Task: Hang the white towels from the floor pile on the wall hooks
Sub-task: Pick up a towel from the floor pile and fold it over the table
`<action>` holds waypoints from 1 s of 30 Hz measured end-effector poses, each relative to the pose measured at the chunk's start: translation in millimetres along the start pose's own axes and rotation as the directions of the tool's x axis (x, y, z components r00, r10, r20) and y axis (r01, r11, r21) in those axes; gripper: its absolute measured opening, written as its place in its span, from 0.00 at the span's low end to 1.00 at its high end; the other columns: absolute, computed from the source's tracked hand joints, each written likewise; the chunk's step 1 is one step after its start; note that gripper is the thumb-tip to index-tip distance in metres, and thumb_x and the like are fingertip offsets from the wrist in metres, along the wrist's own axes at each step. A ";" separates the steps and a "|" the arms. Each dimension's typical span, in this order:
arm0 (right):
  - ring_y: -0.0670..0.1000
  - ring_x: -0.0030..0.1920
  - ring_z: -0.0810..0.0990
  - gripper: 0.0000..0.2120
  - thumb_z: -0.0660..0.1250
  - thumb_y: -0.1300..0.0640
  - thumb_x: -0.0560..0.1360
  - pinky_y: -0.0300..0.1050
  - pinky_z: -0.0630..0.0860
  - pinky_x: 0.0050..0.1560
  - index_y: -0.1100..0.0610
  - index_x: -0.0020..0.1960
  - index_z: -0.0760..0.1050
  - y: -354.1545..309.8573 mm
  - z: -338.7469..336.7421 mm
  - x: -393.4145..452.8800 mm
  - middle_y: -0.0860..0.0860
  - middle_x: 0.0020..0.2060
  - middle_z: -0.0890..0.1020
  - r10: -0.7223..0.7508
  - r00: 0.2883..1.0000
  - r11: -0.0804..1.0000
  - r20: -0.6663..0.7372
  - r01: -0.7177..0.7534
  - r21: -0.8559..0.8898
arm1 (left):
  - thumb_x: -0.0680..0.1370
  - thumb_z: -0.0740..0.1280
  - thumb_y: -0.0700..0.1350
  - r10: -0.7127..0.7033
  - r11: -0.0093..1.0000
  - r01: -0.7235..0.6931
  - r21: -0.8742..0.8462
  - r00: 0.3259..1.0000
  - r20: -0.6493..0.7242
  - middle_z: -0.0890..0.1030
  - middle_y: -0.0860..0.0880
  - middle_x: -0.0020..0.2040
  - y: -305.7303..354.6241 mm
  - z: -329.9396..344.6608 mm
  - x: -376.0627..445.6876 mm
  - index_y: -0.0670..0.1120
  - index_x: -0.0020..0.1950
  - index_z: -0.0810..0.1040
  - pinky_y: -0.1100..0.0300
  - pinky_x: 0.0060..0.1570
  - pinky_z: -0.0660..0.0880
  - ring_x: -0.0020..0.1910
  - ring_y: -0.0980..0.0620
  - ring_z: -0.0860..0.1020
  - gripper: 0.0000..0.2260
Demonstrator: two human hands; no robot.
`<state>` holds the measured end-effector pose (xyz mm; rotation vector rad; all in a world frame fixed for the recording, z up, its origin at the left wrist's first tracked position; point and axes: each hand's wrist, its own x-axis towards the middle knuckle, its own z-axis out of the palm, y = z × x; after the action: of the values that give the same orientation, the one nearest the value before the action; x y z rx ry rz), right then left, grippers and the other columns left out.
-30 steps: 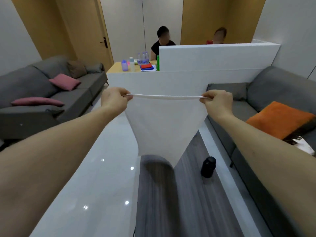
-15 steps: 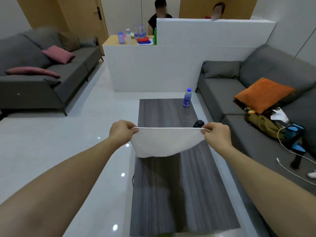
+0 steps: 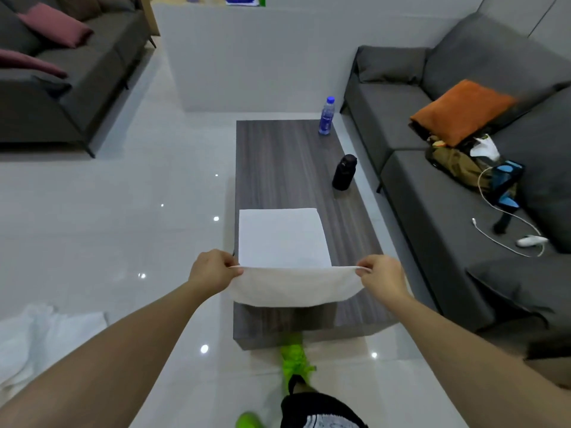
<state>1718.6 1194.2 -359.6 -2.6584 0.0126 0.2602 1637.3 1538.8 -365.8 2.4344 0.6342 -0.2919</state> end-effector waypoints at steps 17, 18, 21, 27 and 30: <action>0.54 0.44 0.78 0.08 0.66 0.57 0.76 0.41 0.72 0.43 0.52 0.52 0.82 -73.9 31.6 272.1 0.53 0.48 0.84 -0.011 0.995 0.997 0.097 0.004 0.073 | 0.76 0.69 0.49 -0.161 0.983 0.149 -0.104 0.980 -0.121 0.84 0.53 0.45 48.5 -24.1 221.4 0.52 0.48 0.85 0.63 0.47 0.71 0.51 0.50 0.80 0.06; 0.55 0.48 0.79 0.10 0.66 0.57 0.77 0.42 0.73 0.46 0.53 0.57 0.81 -77.5 36.1 285.4 0.54 0.52 0.84 0.003 0.997 0.994 0.080 -0.012 0.112 | 0.77 0.68 0.48 -0.178 0.979 0.158 -0.130 0.971 -0.158 0.84 0.51 0.51 50.5 -23.0 234.3 0.51 0.54 0.84 0.63 0.52 0.71 0.54 0.50 0.80 0.08; 0.57 0.59 0.79 0.18 0.66 0.57 0.77 0.45 0.74 0.57 0.55 0.67 0.76 -76.8 58.1 305.2 0.54 0.59 0.82 0.090 0.993 0.971 0.078 -0.105 0.216 | 0.77 0.69 0.48 -0.246 0.961 0.220 -0.166 0.956 -0.157 0.81 0.48 0.62 47.0 -7.4 255.6 0.49 0.66 0.78 0.56 0.64 0.71 0.61 0.47 0.78 0.16; 0.59 0.58 0.80 0.15 0.69 0.59 0.75 0.45 0.72 0.59 0.62 0.60 0.79 -16.4 134.2 276.0 0.58 0.56 0.83 0.306 0.896 0.930 0.321 -0.353 0.099 | 0.76 0.70 0.50 -0.429 0.895 0.438 -0.088 0.897 0.104 0.79 0.44 0.63 -4.6 78.1 235.4 0.46 0.67 0.76 0.54 0.62 0.71 0.61 0.44 0.77 0.21; 0.57 0.59 0.80 0.18 0.72 0.56 0.74 0.45 0.74 0.61 0.59 0.62 0.79 24.6 170.7 253.4 0.56 0.58 0.82 0.426 0.768 0.872 0.478 -0.489 0.008 | 0.76 0.70 0.49 -0.540 0.826 0.561 -0.062 0.817 0.201 0.78 0.42 0.64 -36.0 122.8 218.8 0.44 0.69 0.74 0.53 0.63 0.70 0.63 0.42 0.75 0.23</action>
<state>1935.3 1258.4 -566.8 -2.3522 0.5180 1.0161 1800.5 1571.7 -557.0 2.0314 1.2377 -0.6740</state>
